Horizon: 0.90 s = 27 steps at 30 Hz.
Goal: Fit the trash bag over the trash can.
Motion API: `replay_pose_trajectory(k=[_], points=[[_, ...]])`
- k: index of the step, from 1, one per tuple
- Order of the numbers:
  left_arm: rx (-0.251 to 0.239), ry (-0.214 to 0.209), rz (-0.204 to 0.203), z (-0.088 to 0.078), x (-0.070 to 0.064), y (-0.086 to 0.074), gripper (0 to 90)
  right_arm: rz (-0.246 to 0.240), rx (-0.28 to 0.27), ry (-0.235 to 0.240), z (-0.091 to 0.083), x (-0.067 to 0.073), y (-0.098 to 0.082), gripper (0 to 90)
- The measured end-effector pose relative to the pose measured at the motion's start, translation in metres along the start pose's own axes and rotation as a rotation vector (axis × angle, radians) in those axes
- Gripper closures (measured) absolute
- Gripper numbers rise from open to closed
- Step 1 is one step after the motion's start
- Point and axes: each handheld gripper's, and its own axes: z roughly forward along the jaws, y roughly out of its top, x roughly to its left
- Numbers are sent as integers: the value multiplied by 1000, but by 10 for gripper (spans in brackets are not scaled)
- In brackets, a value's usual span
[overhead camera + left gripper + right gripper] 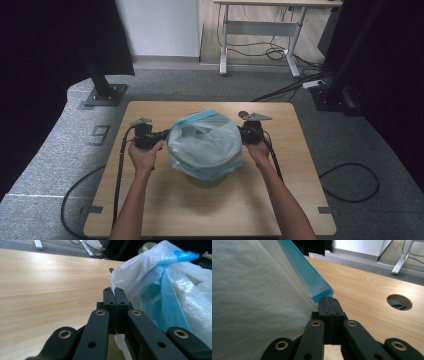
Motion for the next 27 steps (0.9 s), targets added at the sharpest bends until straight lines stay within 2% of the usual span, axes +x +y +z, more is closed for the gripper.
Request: replay_pose_trajectory(k=[1, 2, 4, 11, 13, 19, 22, 25, 26, 27], points=[[4, 0, -2, 1, 1, 0, 897, 0, 0, 0, 0, 0, 0, 891], [11, 2, -4, 1, 2, 0, 897, 2, 17, 20, 1, -1, 0, 891], [25, 2, -19, 4, 6, 0, 897, -1, 24, 23, 2, 0, -1, 891], [63, 7, -24, 7, 8, -2, 897, 2, 45, 36, 7, 2, -4, 891], [70, 5, -36, 7, 9, -3, 897, -1, 66, 51, 9, 2, -5, 891], [96, 16, -46, 5, 16, -11, 897, -9, 95, 53, 9, 0, -9, 891], [119, 14, -34, 6, 16, -19, 897, -4, 102, 65, 10, 1, -15, 890], [133, 19, -28, 6, 16, -21, 897, -9, 129, 51, 9, -2, -22, 890], [119, -2, -58, 4, 16, -23, 896, -6, 121, 38, 8, -3, -24, 889], [119, -2, -58, 4, 16, -23, 896, -6, 121, 38, 8, -3, -24, 889]])
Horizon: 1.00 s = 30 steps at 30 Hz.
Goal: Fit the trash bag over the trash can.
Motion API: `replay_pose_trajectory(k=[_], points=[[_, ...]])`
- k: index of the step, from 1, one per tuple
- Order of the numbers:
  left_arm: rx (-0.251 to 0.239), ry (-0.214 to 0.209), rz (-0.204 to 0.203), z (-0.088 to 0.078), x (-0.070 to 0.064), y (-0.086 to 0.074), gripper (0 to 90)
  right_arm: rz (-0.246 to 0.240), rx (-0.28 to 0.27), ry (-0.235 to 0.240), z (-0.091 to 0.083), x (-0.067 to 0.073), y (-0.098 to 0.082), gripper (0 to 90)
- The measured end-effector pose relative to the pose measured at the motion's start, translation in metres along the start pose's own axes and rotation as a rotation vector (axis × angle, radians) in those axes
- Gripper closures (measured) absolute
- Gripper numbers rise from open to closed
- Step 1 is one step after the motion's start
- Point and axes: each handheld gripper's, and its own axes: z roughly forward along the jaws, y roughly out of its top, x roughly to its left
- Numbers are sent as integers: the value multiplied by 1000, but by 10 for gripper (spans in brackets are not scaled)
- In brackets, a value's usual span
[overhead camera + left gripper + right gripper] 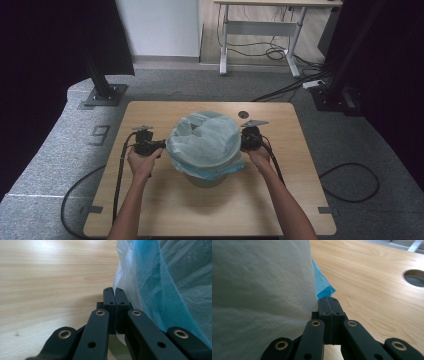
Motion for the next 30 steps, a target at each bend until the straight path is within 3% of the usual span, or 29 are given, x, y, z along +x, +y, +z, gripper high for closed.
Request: replay_pose_trajectory(k=[1, 4, 7, 9, 10, 11, 12, 14, 19, 21, 24, 28, 30], points=[[-7, 7, 19, -3, -2, 0, 897, 22, -27, -25, -6, -4, -2, 858], [-17, 8, 19, -7, -1, 0, 896, 59, -78, -41, -22, -11, -4, 746], [-23, 6, 19, -9, 1, -2, 895, 64, -167, -49, -45, -14, -4, 668], [-22, 4, 25, -9, 0, -3, 895, 73, -201, -38, -62, -14, -5, 646], [-22, 4, 25, -9, 0, -3, 895, 73, -201, -38, -62, -14, -5, 646], [-22, 3, 31, -9, -2, -4, 894, 66, -207, -13, -76, -11, -7, 618], [-22, 3, 31, -9, -2, -4, 894, 66, -207, -13, -76, -11, -7, 618], [-29, 1, 31, -11, -4, -4, 894, 24, -226, 35, -95, -1, -13, 581], [-36, -1, 31, -15, -6, -4, 893, -25, -246, 71, -116, 15, -22, 543], [-42, -1, 33, -18, -7, -4, 893, -45, -273, 128, -129, 26, -30, 513], [-40, -4, 33, -18, -9, -5, 893, -61, -291, 187, -135, 36, -35, 480], [-42, -1, 35, -17, -10, -6, 892, -95, -304, 208, -132, 45, -37, 452], [-44, -3, 32, -16, -11, -6, 891, -103, -309, 220, -128, 46, -36, 481]])
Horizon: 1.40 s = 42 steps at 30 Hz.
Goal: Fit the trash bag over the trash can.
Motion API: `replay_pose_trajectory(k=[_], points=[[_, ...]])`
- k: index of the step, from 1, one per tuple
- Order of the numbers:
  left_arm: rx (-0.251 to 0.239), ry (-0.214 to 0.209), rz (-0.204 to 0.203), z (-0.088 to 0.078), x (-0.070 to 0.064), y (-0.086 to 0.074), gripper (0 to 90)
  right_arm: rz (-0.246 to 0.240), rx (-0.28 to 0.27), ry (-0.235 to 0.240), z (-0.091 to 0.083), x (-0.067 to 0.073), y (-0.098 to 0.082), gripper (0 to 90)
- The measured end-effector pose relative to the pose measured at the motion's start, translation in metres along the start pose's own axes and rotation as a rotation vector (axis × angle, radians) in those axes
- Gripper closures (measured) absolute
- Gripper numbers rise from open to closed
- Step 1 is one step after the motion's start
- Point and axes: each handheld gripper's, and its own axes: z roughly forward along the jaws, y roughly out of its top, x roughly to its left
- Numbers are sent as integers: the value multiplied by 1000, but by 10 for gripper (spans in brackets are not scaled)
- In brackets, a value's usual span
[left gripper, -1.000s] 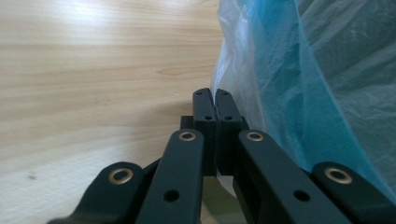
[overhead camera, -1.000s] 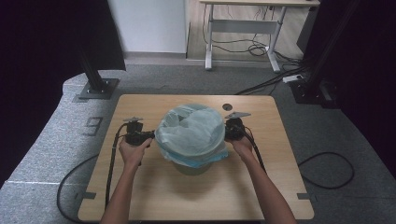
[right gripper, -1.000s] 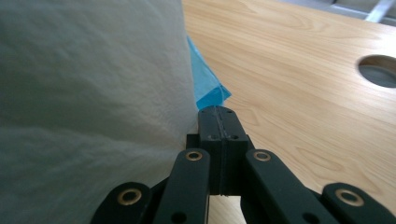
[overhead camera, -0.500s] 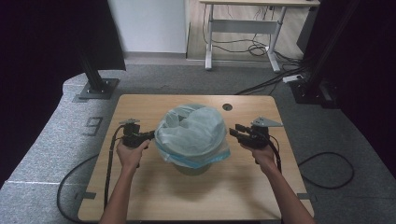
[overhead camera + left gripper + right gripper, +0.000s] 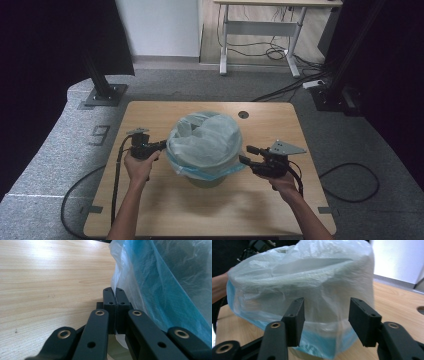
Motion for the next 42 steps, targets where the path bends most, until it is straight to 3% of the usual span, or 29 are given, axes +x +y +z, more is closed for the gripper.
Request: replay_pose_trajectory(k=[1, 4, 5, 7, 9, 15, 29, 42], points=[[0, -1, -2, 0, 0, 0, 891, 0, 0, 0, 0, 0, 0, 481], [2, -6, -2, 1, -1, -1, 891, -30, 15, 20, 7, 4, -1, 603], [2, -7, 1, 1, -1, -1, 892, -59, 22, 9, 11, 7, -2, 729], [1, -8, 2, 1, -2, -2, 892, -99, 17, -3, 13, 11, -3, 833], [0, -11, 5, 0, -2, -3, 892, -115, 9, -11, 13, 14, -5, 883], [-1, -11, 20, -1, -2, -7, 892, -108, 22, -33, 9, 16, -21, 889], [23, -2, 11, 1, 5, -18, 890, -15, 37, -36, 10, 7, -55, 887], [32, -6, -2, 5, 12, -25, 887, -26, 77, -71, 13, 8, -67, 887]])
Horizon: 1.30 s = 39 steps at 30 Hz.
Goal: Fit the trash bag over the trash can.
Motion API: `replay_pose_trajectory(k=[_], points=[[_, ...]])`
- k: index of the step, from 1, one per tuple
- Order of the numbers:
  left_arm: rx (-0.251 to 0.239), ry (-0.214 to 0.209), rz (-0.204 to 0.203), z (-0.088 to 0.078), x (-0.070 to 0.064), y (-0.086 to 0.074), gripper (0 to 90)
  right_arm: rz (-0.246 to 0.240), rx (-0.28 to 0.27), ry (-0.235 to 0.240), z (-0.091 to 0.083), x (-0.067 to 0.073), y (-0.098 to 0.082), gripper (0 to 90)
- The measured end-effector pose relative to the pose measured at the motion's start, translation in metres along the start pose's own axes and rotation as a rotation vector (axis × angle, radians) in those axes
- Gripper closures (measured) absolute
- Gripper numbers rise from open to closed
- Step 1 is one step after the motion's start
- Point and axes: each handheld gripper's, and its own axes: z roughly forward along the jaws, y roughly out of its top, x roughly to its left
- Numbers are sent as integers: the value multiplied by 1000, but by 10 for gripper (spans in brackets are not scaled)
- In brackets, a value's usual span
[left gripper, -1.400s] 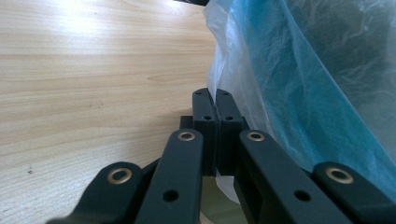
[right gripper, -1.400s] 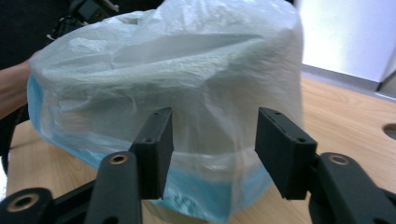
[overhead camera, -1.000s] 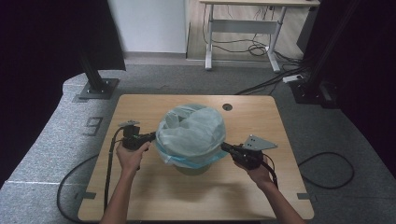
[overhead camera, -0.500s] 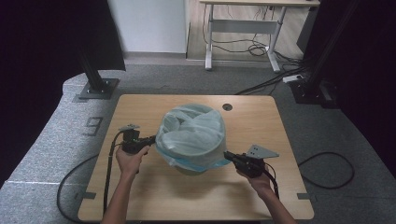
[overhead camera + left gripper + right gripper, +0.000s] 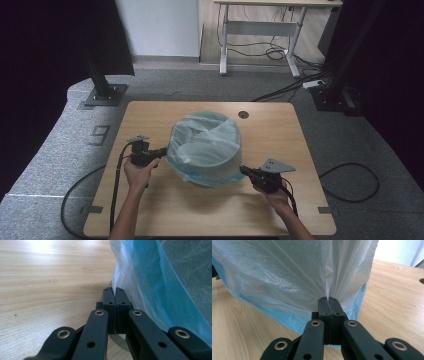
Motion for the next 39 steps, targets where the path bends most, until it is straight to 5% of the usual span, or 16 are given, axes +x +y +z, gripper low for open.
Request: replay_pose_trajectory(k=[16, 26, 31, 35, 39], points=[[26, 18, -1, 8, 6, -4, 851, 36, 31, -40, 1, -5, -10, 879], [-49, 59, 1, -14, 6, 0, 596, 34, 40, -44, 3, -5, -11, 839], [-106, 70, 5, -37, 6, 3, 513, 6, 41, -67, 5, 0, -11, 691], [-131, 130, 21, -48, 2, 2, 441, -24, 11, -76, 0, 3, -8, 555], [-153, 125, 52, -59, -3, 3, 414, -41, -13, -90, -8, 4, -6, 481]])
